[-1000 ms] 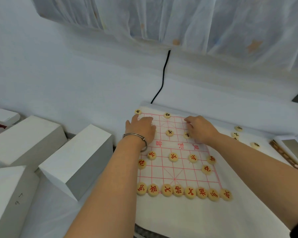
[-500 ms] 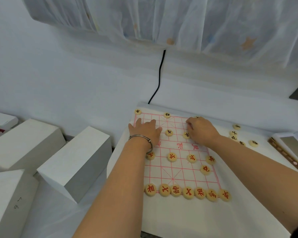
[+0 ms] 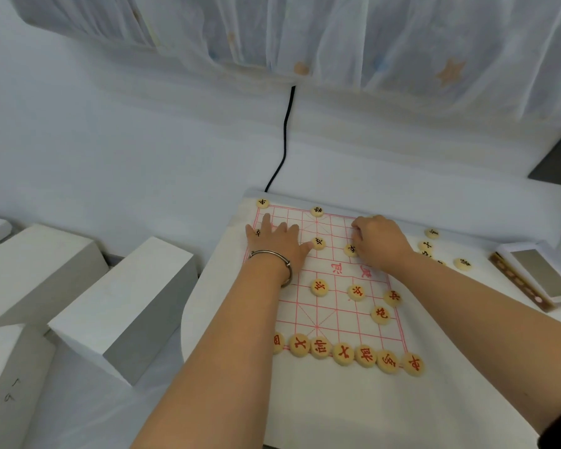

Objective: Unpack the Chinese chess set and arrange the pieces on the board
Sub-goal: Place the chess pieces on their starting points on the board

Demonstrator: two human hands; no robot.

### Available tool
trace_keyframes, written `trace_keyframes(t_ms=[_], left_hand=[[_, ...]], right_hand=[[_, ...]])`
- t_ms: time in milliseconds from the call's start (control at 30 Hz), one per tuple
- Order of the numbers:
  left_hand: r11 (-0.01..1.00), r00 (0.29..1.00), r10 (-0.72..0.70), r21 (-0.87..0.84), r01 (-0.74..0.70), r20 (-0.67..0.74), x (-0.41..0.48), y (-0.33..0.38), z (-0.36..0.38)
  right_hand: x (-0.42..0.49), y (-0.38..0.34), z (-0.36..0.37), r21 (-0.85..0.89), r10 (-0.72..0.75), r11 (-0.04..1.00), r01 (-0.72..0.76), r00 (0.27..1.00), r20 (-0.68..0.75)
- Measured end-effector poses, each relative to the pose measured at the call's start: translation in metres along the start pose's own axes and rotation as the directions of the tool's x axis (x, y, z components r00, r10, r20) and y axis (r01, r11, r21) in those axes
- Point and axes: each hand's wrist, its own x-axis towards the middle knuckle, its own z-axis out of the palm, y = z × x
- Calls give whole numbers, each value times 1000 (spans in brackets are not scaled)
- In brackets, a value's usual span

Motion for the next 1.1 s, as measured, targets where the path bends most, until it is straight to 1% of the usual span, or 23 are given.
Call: trace_keyframes(t_ms=[200,400,533,600,733,800,900,1000,1100], left_hand=[[997,996,67,53,-64,-54,-3,14,2],[991,988,128,45,-125,-82,-24,21,-2],[982,976,189,37,-186,-106,-49,24,-5],[982,975,187,20,-186,-121,-64,25,-8],[988,968,147,-22,-154,-203,-84,13,-2],[990,974,118,-54,-131,-196,-94,10,2],[989,979,128,-60,-138,-157,-107,10,6],[987,979,135,-68,-147,-151,-115,12,6],[986,978,142,-64,-153,-155,-119,12,7]], right_hand=[[-7,5,-3,19,36,999,-37,999,21],[-35,2,-13,99,-29,994,36,997,-67],[-69,-5,-23,186,-42,980,65,991,-125],[-88,-12,-30,252,-33,966,64,992,-123],[-118,-26,-38,336,-43,938,87,990,-135],[-129,-31,-38,330,-91,936,120,991,-103],[-139,-34,-35,260,-157,953,156,987,-15],[-146,-33,-35,225,-157,964,139,985,65],[-150,-34,-35,209,-148,969,130,986,73]])
